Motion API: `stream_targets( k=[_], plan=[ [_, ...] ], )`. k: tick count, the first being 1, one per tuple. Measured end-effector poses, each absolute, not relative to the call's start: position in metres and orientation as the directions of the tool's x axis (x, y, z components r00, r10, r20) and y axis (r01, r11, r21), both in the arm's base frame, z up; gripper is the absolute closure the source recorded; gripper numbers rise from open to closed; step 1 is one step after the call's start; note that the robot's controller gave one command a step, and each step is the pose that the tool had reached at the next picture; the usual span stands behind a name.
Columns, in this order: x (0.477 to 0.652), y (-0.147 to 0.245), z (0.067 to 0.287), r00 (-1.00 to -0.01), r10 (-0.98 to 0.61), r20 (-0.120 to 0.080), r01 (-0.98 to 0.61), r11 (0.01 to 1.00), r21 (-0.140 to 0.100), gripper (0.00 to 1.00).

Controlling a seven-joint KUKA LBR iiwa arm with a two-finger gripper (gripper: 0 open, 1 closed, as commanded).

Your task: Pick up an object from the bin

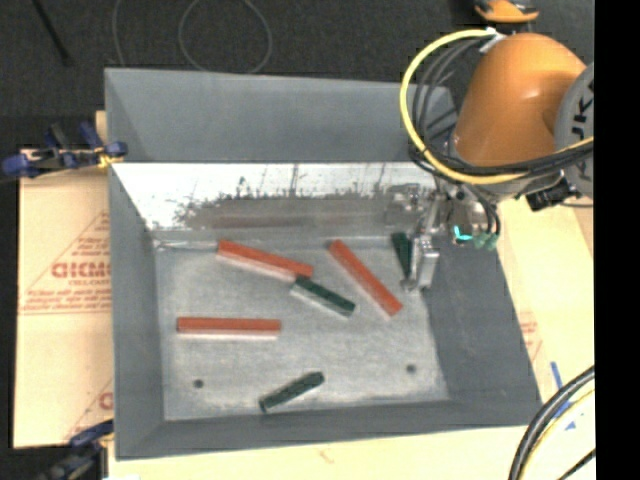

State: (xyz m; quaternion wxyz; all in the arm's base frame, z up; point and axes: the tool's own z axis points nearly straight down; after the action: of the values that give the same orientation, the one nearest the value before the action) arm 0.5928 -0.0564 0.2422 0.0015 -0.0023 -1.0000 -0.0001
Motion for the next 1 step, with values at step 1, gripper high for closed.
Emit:
stream_targets(
  k=[1],
  plan=[
    [0.6, 0.0205, 0.1327, -0.996, -0.087, 0.003, -0.087, 0.996, 0.002, 0.0]
  ],
)
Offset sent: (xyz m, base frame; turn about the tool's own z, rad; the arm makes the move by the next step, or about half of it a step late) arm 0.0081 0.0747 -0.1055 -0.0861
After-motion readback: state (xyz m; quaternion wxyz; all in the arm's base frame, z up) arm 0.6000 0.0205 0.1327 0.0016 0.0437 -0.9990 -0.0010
